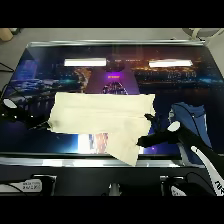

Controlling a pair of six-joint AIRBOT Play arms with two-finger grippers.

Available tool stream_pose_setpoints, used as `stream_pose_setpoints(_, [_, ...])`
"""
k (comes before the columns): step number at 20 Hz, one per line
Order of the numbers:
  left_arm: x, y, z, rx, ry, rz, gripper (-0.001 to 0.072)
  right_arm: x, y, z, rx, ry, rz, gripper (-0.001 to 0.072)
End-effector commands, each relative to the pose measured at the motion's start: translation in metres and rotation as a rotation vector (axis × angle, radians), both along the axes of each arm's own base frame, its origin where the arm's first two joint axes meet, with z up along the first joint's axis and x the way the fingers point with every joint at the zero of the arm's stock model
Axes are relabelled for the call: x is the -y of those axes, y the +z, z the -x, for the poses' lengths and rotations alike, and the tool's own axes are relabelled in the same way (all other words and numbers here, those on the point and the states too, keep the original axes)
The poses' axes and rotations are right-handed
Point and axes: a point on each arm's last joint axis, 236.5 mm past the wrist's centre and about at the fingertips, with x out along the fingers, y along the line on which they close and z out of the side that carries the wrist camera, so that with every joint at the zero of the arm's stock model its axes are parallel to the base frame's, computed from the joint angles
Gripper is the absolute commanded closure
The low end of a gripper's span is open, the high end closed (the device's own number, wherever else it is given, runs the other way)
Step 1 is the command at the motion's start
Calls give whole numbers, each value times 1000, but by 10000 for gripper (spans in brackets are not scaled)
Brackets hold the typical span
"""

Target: Fold the shirts.

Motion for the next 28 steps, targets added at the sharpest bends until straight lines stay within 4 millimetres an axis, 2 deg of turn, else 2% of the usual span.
stream_pose_setpoints(1, [3,25,-27,115,-30,18,683,7,39,-28,132,127,67,694])
stream_pose_setpoints(3, [-3,46,-47,182,-27,-4,684,25,75,-67,246,144,168,694])
stream_pose_setpoints(6, [-11,71,-82,286,48,-24,685,49,130,-135,479,109,300,696])
stream_pose_setpoints(8, [-3,77,-105,358,73,-5,685,51,144,-172,556,56,314,696])
stream_pose_setpoints(11, [8,71,-135,392,94,0,684,49,129,-216,555,-20,307,697])
stream_pose_setpoints(14, [5,69,-168,410,115,3,684,48,106,-255,522,-97,283,697])
stream_pose_setpoints(16, [5,69,-191,433,129,32,683,53,93,-276,479,-186,208,697])
stream_pose_setpoints(19, [15,52,-213,432,136,69,683,62,67,-285,399,-270,140,696])
stream_pose_setpoints(23, [34,9,-209,353,110,88,683,63,37,-277,332,-246,159,693])
stream_pose_setpoints(24, [38,4,-207,337,104,93,653,62,35,-276,325,-243,158,691])
stream_pose_setpoints(25, [41,2,-206,326,107,98,384,62,36,-276,325,-245,157,627])
stream_pose_setpoints(26, [42,6,-205,322,98,103,14,62,39,-275,313,-246,145,378])
stream_pose_setpoints(27, [40,14,-204,321,76,106,-13,66,44,-272,299,-233,140,194])
stream_pose_setpoints(28, [36,26,-207,331,71,110,-13,73,49,-266,278,-205,137,99])
